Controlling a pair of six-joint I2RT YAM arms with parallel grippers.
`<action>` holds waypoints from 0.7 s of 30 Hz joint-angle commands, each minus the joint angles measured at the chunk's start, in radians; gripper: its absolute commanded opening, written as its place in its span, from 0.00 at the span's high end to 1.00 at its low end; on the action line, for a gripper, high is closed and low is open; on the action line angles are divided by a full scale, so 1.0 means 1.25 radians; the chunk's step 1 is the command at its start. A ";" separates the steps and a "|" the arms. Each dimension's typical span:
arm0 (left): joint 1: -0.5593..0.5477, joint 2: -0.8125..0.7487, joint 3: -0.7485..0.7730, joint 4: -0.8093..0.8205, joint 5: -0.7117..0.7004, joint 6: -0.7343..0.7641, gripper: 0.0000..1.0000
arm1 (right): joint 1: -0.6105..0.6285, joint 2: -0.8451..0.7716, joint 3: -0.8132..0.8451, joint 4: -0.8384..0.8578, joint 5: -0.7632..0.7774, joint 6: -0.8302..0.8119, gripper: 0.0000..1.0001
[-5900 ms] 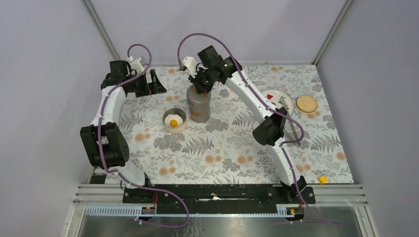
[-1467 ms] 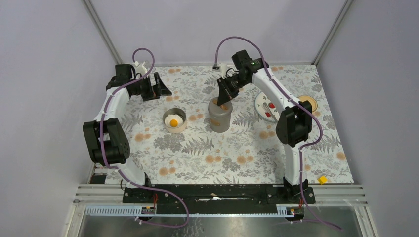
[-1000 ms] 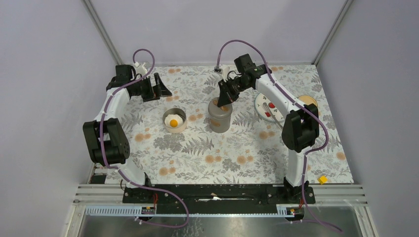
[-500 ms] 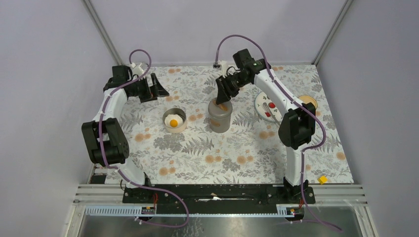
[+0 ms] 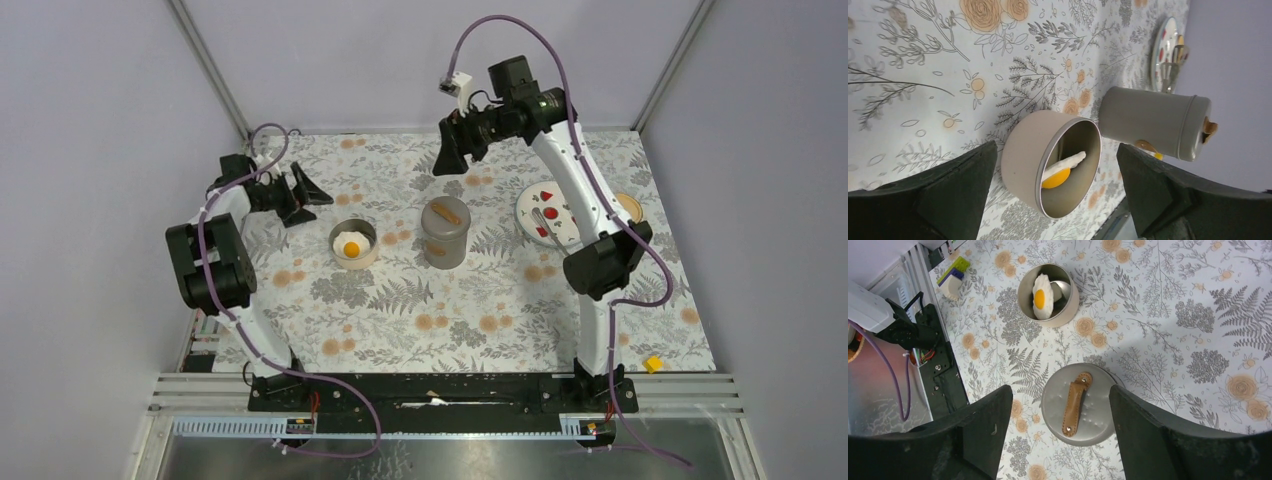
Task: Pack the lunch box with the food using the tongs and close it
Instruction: Move the packing box to the center of the board.
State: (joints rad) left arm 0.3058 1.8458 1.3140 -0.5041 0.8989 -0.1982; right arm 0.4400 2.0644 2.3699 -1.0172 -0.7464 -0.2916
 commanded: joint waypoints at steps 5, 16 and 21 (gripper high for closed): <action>-0.017 0.048 -0.095 0.227 0.128 -0.193 0.01 | -0.113 -0.104 -0.092 -0.041 -0.042 -0.014 0.18; -0.116 -0.010 -0.195 0.189 0.126 -0.174 0.01 | -0.297 -0.221 -0.235 -0.076 -0.047 -0.096 0.15; -0.157 -0.035 -0.232 0.148 0.122 -0.127 0.01 | -0.379 -0.244 -0.286 -0.117 -0.031 -0.156 0.15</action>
State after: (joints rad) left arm 0.1413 1.8717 1.0496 -0.2817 1.0222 -0.4183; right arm 0.0315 1.8149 2.0674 -1.1030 -0.7795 -0.4034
